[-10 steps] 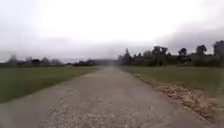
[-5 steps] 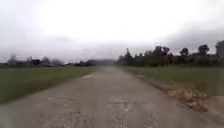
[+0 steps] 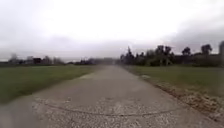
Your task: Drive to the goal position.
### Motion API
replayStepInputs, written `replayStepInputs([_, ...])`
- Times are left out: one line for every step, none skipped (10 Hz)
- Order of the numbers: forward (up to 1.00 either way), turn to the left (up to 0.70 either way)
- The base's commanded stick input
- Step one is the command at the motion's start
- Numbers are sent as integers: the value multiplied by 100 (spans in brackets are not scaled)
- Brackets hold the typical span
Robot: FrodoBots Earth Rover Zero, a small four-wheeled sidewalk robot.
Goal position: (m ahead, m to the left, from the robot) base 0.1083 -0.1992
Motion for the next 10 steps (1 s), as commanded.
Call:
replayStepInputs([85,2])
replayStepInputs([85,2])
replayStepInputs([85,1])
replayStepInputs([85,1])
replayStepInputs([85,1])
replayStepInputs([85,1])
replayStepInputs([85,1])
replayStepInputs([85,0])
replayStepInputs([85,0])
replayStepInputs([85,0])
